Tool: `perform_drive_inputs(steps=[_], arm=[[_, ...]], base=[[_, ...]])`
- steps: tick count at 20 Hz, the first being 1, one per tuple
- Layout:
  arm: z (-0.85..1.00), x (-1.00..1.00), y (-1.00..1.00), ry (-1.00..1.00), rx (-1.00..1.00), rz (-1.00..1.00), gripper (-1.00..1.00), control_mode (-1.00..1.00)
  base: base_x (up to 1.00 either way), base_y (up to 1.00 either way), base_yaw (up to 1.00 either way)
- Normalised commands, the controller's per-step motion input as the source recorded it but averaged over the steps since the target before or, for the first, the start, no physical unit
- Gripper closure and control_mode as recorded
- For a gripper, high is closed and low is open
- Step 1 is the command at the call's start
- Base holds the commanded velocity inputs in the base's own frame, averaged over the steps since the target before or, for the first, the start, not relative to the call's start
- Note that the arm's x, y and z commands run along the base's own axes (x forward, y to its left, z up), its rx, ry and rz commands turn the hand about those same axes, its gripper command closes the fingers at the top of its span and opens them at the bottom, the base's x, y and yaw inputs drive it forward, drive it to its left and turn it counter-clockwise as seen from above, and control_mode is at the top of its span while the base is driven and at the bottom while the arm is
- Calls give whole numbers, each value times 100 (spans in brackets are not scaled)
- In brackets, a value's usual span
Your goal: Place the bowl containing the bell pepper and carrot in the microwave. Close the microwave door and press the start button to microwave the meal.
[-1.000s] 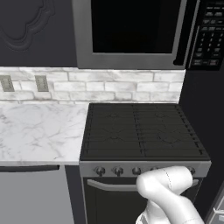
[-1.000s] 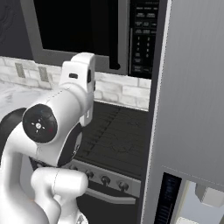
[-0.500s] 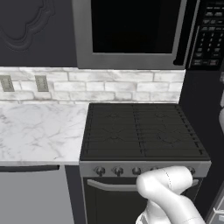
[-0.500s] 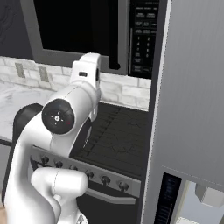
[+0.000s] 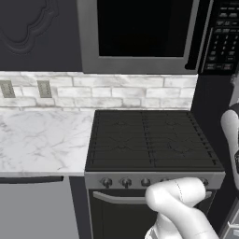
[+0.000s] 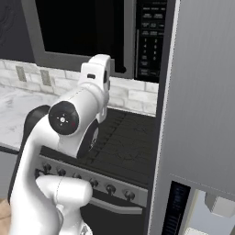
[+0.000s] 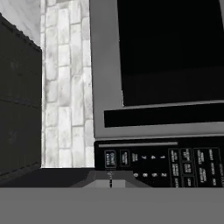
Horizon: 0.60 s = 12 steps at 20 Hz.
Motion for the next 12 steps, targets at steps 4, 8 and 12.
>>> perform_drive_inputs(steps=[4,8,12], arm=[[0,30,-29,0,1,-7,100,-100],[0,21,-36,0,3,-5,100,-100],[0,25,-8,0,1,-1,100,-100]], base=[[0,0,0],[0,0,0],[0,0,0]])
